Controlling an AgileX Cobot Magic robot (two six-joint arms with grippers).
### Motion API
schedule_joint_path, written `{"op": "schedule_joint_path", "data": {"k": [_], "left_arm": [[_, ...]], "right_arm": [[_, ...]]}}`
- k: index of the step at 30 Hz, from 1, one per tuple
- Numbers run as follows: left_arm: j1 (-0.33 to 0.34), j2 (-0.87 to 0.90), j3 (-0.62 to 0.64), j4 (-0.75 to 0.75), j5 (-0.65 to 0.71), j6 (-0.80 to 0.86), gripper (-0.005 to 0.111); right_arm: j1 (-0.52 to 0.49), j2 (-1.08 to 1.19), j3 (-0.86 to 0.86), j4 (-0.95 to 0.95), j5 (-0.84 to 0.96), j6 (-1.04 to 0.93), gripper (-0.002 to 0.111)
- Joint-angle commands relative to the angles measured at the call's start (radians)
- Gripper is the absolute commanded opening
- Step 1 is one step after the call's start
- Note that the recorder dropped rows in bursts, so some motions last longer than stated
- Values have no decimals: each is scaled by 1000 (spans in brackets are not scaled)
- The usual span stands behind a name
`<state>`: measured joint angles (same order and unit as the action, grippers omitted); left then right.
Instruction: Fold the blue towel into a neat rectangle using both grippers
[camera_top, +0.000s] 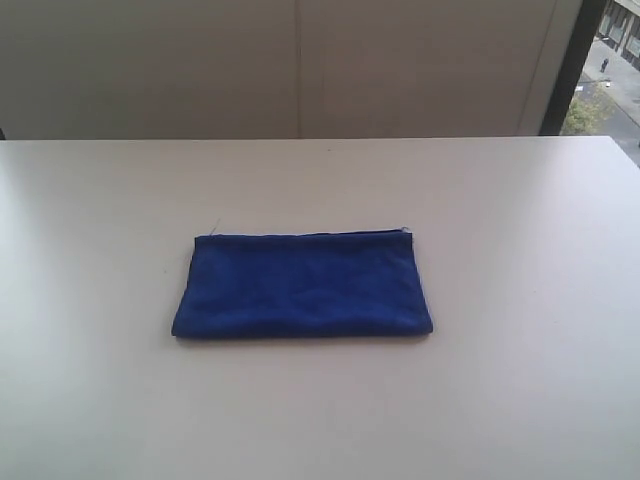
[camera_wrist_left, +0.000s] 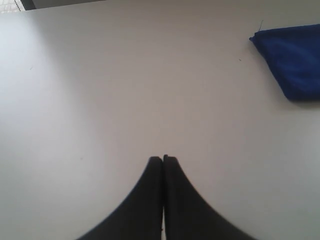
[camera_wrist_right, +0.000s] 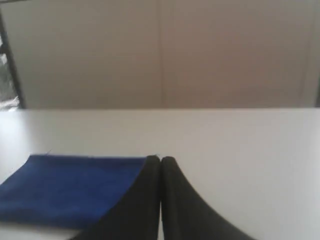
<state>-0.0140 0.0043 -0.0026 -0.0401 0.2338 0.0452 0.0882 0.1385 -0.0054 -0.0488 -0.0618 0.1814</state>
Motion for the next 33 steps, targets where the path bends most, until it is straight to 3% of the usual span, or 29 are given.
{"op": "schedule_joint_path", "data": {"k": [1,5,13,26,33], "left_arm": [[2,-4,3,-13,-1,4,0],[2,-4,3,-12,-7,4,0],[2,-4,3,-12,-5,6,0],[2,-4,3,-12,-3,6,0],[2,-4,3,-12,-1,6,0]], "right_arm": [[-183,-138,5,-4,116,2,0],[-315,-138,5,-14,310,-26,0],[-331,-138,5,-30,406,-54,0],[-169,-138,5,-28,406,-48,0],[-147,-138,5,-28,406,-48,0]]}}
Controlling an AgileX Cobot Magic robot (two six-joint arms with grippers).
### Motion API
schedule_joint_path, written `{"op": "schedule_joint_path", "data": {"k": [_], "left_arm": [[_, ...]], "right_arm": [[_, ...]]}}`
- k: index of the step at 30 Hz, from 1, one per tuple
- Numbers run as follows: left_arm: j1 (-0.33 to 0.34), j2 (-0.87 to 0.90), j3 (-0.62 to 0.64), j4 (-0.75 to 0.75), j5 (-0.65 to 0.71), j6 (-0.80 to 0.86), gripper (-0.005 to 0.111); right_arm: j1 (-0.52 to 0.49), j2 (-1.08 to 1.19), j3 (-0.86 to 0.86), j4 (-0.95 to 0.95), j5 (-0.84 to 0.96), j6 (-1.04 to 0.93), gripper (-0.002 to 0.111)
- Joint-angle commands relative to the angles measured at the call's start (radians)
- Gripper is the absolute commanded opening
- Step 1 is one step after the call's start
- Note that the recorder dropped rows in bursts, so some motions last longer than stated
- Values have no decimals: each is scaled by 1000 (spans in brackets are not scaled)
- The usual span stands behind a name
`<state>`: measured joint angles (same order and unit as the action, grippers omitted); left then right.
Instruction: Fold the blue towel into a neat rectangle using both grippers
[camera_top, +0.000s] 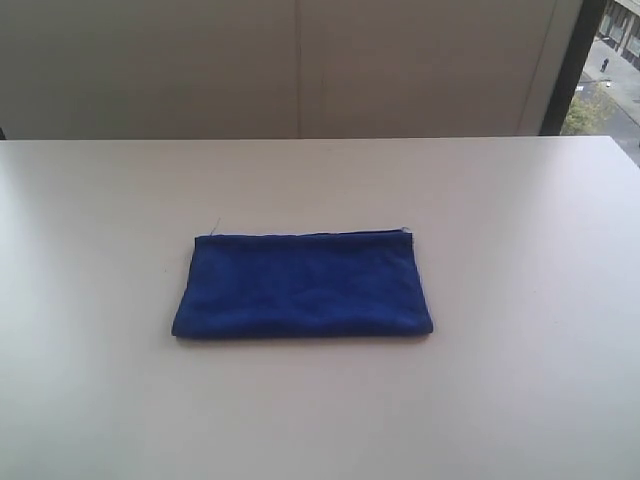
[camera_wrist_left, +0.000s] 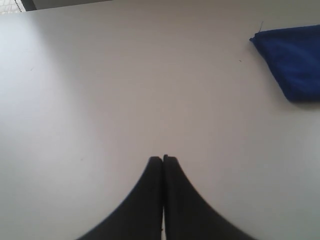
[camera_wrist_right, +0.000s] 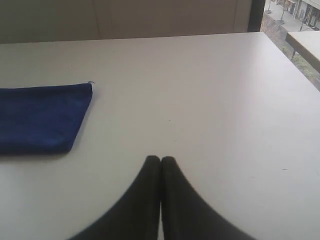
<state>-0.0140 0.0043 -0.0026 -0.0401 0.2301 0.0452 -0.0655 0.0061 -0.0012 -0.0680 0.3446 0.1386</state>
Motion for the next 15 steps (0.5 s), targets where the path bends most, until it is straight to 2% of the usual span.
{"op": "schedule_joint_path", "data": {"k": [1,12,15], "left_arm": [[2,-4,3,-12,3,6,0],[2,-4,3,-12,3,6,0],[2,-4,3,-12,3,6,0]], "right_arm": [[6,-6,1,-9,0,-5,0],[6,-6,1,-9,0,-5,0],[42,-6,1,-9,0,-5,0]]}}
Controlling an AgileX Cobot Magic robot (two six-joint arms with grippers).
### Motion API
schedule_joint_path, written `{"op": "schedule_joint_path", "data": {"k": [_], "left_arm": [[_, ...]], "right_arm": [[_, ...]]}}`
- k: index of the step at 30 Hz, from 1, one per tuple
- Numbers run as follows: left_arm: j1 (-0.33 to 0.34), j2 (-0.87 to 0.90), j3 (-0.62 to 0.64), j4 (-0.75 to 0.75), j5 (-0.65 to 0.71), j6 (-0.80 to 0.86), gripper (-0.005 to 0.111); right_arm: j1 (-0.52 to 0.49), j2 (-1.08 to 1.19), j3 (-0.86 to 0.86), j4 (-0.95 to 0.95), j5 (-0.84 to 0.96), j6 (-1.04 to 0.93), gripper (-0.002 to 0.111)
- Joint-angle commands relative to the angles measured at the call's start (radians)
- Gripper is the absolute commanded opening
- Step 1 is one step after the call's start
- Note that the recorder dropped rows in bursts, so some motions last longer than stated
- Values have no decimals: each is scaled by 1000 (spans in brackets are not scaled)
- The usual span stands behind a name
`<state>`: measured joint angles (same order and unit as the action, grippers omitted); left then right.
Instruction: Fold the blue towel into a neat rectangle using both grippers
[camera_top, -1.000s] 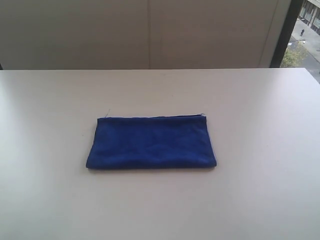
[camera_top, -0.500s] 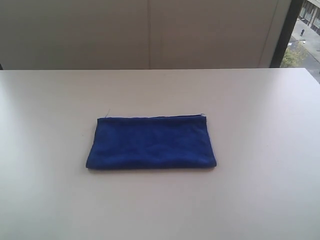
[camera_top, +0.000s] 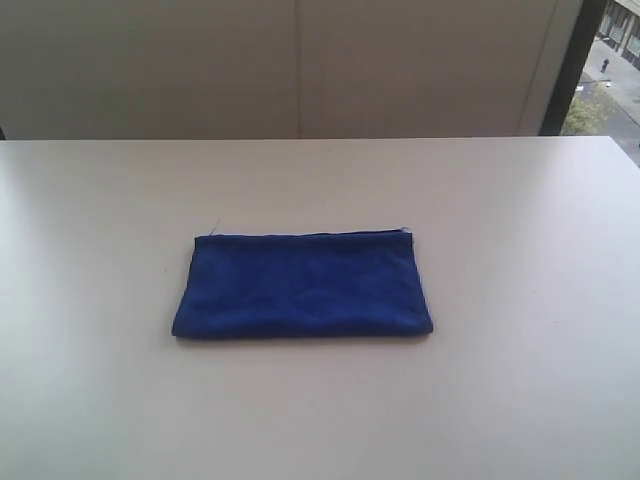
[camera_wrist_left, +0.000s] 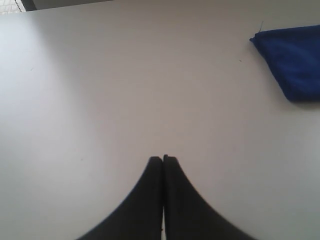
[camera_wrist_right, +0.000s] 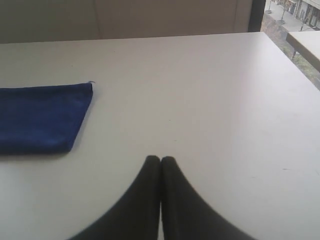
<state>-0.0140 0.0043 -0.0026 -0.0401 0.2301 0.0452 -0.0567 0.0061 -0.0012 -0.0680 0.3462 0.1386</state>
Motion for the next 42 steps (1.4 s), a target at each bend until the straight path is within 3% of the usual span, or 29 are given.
{"op": "schedule_joint_path", "data": {"k": [1,42], "left_arm": [[2,-4,3,-12,3,6,0],[2,-4,3,-12,3,6,0]], "right_arm": [[41,-6,1,-9,-2,-5,0],[55,-6,1,-9,-2,-5,0]]}}
